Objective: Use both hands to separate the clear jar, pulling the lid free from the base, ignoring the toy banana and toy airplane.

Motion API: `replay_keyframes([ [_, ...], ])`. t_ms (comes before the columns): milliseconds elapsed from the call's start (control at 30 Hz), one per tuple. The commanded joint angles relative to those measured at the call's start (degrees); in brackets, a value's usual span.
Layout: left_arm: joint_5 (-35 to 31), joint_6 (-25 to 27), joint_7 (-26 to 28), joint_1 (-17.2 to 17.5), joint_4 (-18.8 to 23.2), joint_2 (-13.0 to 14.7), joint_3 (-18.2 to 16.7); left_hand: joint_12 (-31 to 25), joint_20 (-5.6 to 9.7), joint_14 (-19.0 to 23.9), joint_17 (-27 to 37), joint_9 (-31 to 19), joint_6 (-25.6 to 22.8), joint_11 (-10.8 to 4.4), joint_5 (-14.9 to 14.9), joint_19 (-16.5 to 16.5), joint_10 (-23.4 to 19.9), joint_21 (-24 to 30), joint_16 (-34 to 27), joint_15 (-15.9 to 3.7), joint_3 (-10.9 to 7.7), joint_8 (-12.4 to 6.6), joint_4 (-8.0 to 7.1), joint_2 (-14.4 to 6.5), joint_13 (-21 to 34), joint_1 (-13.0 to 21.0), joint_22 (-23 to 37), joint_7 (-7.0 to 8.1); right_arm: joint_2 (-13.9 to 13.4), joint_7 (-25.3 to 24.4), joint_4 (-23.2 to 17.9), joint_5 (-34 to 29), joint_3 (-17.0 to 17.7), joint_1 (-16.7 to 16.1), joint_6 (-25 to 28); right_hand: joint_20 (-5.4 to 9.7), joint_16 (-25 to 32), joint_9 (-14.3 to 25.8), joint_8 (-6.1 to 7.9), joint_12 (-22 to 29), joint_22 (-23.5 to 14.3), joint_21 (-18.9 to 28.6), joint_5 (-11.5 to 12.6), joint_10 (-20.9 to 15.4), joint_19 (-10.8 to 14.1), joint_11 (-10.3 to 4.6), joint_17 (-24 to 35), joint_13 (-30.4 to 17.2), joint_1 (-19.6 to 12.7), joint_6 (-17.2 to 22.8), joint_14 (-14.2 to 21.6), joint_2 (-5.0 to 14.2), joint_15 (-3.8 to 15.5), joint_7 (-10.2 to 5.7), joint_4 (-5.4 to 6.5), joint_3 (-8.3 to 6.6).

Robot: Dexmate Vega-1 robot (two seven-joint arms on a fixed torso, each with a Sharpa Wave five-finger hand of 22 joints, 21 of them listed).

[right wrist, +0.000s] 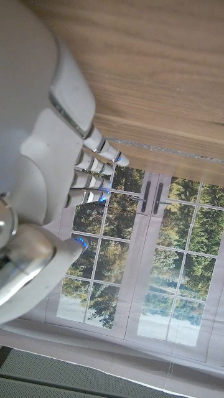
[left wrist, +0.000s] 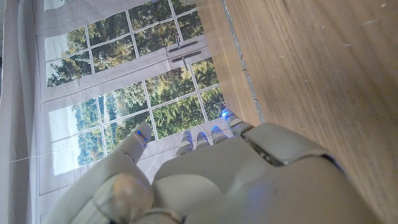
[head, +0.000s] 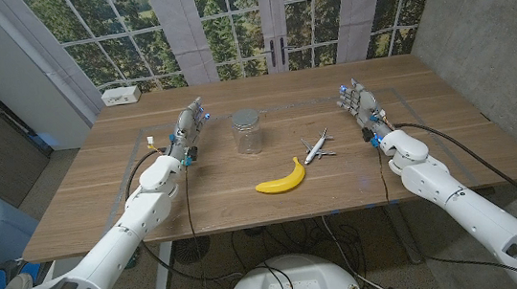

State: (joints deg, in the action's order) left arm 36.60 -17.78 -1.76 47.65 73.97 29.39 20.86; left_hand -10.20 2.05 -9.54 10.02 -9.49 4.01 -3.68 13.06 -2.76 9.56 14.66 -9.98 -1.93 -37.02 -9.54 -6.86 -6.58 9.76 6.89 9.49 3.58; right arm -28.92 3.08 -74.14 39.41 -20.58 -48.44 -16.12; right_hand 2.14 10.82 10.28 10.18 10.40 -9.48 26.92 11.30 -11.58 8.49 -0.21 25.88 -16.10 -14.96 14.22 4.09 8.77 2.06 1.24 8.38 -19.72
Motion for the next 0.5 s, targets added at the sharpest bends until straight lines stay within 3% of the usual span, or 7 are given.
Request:
replay_keyframes([
  [33, -0.33, -2.28, -1.44, -1.67, -2.44, -0.36, -0.18, -0.27, 4.33, -0.67, 0.07, -0.19, 0.54, -0.02, 0.23, -0.11, 1.13, 0.18, -0.24, -2.67, -0.43, -0.37, 0.01, -3.2, 0.17, 0.38, 0.28, 0.04, 0.53, 1.47, 1.25, 2.96, 0.16, 0.49, 3.2, 2.61, 0.09, 0.27, 0.09, 0.16, -0.06, -0.24, 0.31, 0.62, 0.54, 0.1, -0.33, 0.21, -0.36, -0.88, -0.66, 0.17, 2.28, 0.59, -0.34, -0.5],
  [500, -1.05, -3.15, -2.0, -1.89, -2.61, 0.05, -0.01, -0.61, 4.02, 0.0, -0.09, -0.2, 0.48, -0.05, 0.4, 0.99, 0.49, 0.03, -0.43, -2.77, -0.66, -0.53, 0.51, -3.0, 0.17, 0.28, 0.26, 0.16, 0.38, -1.01, 0.03, 1.08, 0.26, -0.7, 1.54, 1.73, 0.38, 0.25, 0.54, 0.57, -0.09, -0.77, 0.21, 0.18, 1.35, 0.64, -1.42, 0.92, -0.69, -0.6, -0.01, -0.68, 1.53, 1.18, -1.76, -0.64],
])
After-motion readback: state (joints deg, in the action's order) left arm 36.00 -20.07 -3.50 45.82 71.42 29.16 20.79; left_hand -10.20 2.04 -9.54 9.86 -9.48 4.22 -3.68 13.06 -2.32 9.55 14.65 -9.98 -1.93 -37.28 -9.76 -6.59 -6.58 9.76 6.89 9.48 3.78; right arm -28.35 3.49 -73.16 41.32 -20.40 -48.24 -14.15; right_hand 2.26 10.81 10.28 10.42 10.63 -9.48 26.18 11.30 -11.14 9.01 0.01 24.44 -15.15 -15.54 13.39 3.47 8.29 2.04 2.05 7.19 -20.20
